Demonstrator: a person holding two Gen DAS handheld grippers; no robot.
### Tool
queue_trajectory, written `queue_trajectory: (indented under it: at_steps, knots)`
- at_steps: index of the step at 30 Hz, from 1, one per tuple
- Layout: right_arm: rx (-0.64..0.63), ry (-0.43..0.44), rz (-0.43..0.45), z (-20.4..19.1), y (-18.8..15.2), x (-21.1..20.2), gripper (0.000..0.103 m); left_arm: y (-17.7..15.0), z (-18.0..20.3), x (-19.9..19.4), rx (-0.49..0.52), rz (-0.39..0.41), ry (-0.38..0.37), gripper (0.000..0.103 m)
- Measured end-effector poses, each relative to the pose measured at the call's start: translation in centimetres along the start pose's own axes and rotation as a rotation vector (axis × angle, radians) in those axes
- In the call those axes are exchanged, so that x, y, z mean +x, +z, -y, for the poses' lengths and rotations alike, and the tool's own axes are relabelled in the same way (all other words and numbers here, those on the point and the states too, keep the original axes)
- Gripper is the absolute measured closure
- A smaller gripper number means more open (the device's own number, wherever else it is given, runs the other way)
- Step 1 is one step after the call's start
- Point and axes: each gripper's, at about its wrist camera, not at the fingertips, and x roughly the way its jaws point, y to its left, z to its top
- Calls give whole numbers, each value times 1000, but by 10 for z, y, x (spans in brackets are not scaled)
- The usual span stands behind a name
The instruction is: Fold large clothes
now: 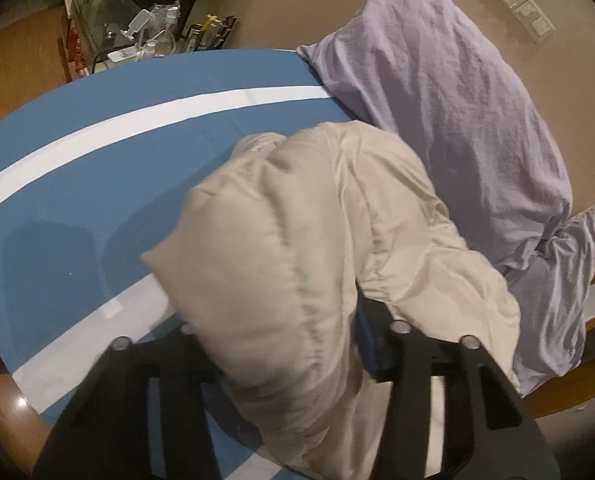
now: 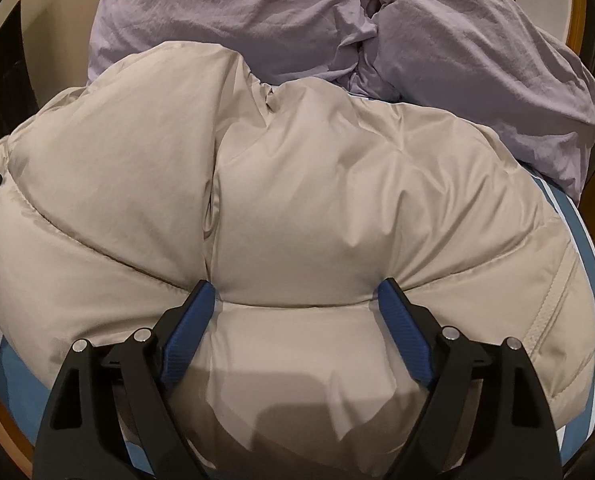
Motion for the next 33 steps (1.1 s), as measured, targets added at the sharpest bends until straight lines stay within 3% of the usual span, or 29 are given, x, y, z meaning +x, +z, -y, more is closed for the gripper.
queue_trajectory:
  at_steps: [5, 17, 26, 33]
  knots:
    - [-15, -12, -4, -1, 0, 2, 17, 4, 18, -16, 39, 20, -73, 72]
    - [-18, -16, -20, 1, 3, 4, 17, -10, 123, -79, 274, 68, -376, 73]
    - [-21, 10, -34, 3, 6, 5, 17, -62, 213, -100, 525, 6, -538, 73]
    - [12, 24, -5, 24, -2, -17, 17, -102, 260, -92, 670, -84, -594, 73]
